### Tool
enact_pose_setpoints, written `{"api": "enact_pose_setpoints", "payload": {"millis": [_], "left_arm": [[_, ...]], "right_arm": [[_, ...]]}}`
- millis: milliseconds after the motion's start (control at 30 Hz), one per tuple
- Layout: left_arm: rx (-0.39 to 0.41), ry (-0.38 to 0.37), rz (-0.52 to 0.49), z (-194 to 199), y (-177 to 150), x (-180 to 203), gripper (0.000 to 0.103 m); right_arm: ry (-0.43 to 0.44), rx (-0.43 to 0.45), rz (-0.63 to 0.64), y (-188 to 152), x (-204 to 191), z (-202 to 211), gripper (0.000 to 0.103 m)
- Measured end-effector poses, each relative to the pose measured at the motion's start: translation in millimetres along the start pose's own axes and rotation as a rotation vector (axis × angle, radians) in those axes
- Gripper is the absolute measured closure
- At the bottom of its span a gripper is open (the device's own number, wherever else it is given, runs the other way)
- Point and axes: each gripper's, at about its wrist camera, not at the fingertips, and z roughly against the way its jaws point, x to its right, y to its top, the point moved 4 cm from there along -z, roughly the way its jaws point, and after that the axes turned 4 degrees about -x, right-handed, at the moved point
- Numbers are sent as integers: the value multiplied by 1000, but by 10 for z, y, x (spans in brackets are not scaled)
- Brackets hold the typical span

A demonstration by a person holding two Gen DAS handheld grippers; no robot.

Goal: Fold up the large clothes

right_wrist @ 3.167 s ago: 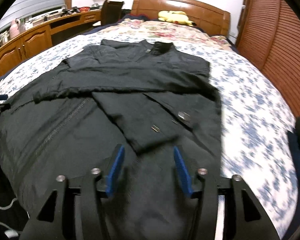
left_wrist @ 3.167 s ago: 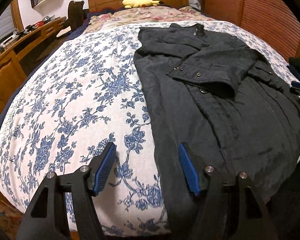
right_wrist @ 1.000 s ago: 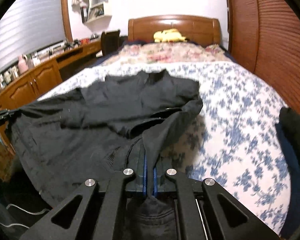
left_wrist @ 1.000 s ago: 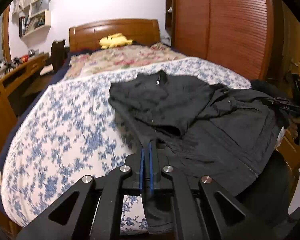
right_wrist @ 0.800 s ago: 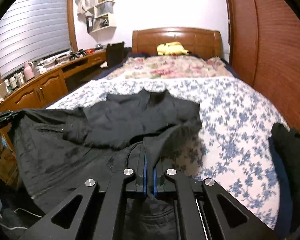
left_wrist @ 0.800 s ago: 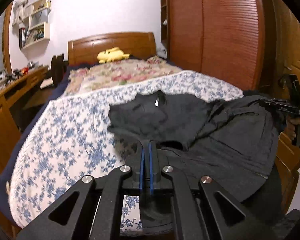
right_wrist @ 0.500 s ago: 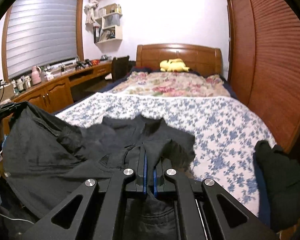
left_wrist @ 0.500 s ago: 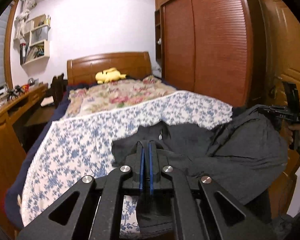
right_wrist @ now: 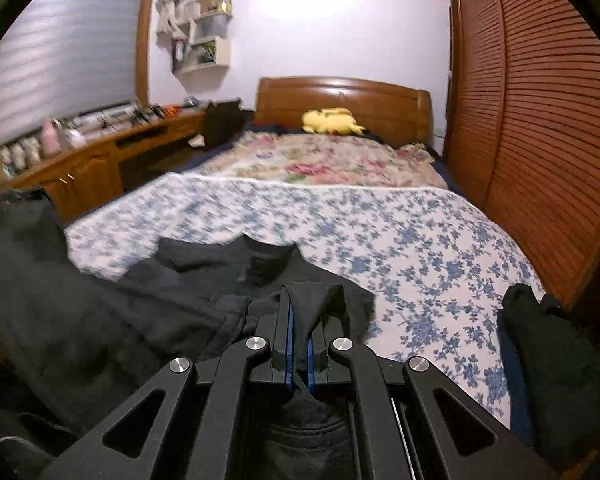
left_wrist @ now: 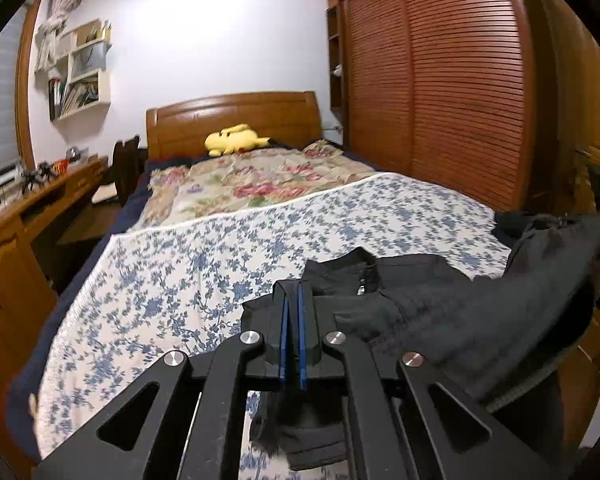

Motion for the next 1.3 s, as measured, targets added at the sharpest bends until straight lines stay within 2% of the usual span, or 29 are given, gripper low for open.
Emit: {"api": "enact_pose_setpoints", "payload": {"millis": [200,467,567,733,900,1067,1233,1300], "left_arm": [[-3,28,25,-546,9,-83,99],[11,22,75,-1008,50,-278,99],[21,27,101,-1168,71,-392,99],[17,-16,157,-1417,24,-560,98],[-20,-27,175,-1646,-28,-621,98],[-45,-9,152,-1718,-59,-593,98],[-57,-20,160,-1713,-69,-597,98],[-62,-16,157,-1699,-74,-584,98]], "right_arm": [[-52,-46,-17,165,-4,-828,99],[-87,-54,-33,337,-42,-1267,99],[-125,-65,-34,410,2,-1450,99],[-120,-105,-73,511,49,-1842,99],[-147,-152,-44,538,-118,-2050,99],[-154,-180,-61,605,-163,-2101,97],[-165,-184,-44,666,-224,-2044,91],[-168,-195,-38,696,-259,-2009,85]]}}
